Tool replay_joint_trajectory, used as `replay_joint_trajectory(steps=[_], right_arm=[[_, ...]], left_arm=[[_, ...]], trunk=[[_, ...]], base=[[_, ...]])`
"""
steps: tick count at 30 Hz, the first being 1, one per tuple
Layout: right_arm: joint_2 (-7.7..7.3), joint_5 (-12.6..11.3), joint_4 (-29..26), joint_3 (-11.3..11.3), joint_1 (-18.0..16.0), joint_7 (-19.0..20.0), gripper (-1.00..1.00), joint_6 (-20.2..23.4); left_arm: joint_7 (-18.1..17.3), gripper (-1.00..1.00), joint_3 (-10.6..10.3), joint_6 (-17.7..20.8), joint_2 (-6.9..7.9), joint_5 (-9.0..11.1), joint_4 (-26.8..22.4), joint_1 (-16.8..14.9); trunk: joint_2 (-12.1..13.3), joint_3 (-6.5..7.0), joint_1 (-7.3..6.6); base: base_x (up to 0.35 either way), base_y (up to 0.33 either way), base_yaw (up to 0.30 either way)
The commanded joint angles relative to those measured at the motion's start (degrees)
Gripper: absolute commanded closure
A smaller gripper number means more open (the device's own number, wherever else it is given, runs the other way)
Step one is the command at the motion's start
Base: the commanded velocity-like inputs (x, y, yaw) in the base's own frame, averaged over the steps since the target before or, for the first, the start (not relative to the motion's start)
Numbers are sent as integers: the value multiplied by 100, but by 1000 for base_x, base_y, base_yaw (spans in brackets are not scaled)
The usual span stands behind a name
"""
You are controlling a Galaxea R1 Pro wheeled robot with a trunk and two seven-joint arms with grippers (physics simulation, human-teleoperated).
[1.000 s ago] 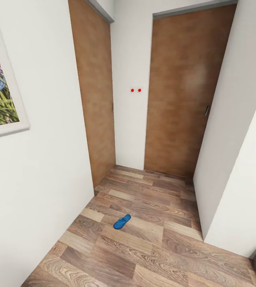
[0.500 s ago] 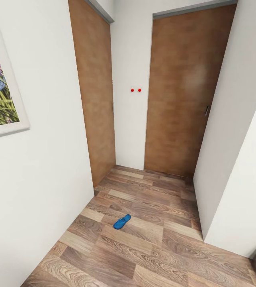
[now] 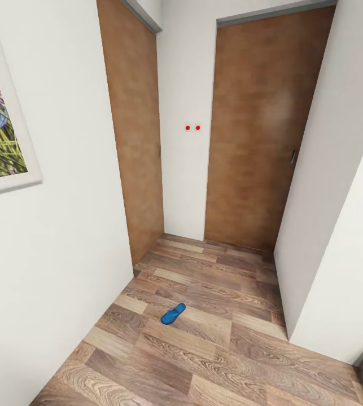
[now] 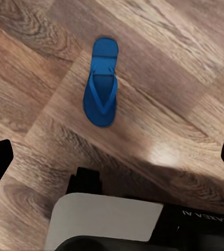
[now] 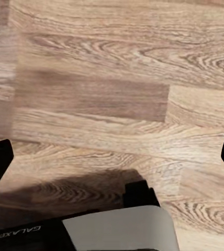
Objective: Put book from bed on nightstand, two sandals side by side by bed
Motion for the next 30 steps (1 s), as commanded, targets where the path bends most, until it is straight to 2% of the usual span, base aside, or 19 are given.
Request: replay_joint_trajectory(steps=[1, 5, 6, 11, 13, 14, 19, 22, 26, 30], right_arm=[[16, -168, -24, 4, -152, -23, -100, 277], [63, -616, -61, 2, -666, -3, -100, 1078], [74, -866, -79, 1, -851, 23, -100, 1319], [71, -1476, -125, 1, -1120, 229, -100, 1618], [63, -1671, -139, 1, -1169, 431, -100, 1670], [58, -1810, -153, 4, -1201, 726, -100, 1703], [47, -1958, -200, 18, -1239, 1599, -100, 1704], [35, -1987, -278, 25, -1248, 1980, -100, 1694], [31, -2013, -424, -10, -1255, 2309, -100, 1674], [39, -2019, -444, -9, -1257, 2360, -100, 1671]], left_arm=[[-9, -100, 33, 155, -1, 32, -20, -105], [-8, -100, 33, 625, -10, 39, -36, -474], [-8, -100, 35, 849, -14, 42, -40, -643], [-3, -100, 37, 1347, -25, 45, -28, -1013], [2, -100, 36, 1499, -28, 41, -27, -1106], [18, -100, 35, 1612, -27, 33, -47, -1172], [166, -100, 28, 1795, -10, 25, -156, -1271], [264, -100, 24, 1844, 16, 23, -268, -1296], [388, -100, 21, 1884, 56, 18, -532, -1318], [404, -100, 29, 1905, 62, 19, -608, -1321]], trunk=[[-4, -8, 0], [-4, -8, 0], [-4, -8, 0], [-4, -8, 0], [-4, -8, 0], [-4, -8, 0], [-4, -8, 0], [-4, -8, 0], [-44, -26, 22], [-204, -98, 110]], base=[[0, 0, 0], [0, 0, 0], [0, 0, 0], [0, 0, 0], [0, 0, 0], [0, 0, 0], [0, 0, 0], [0, 0, 0], [0, 0, 0], [0, 0, 0]])
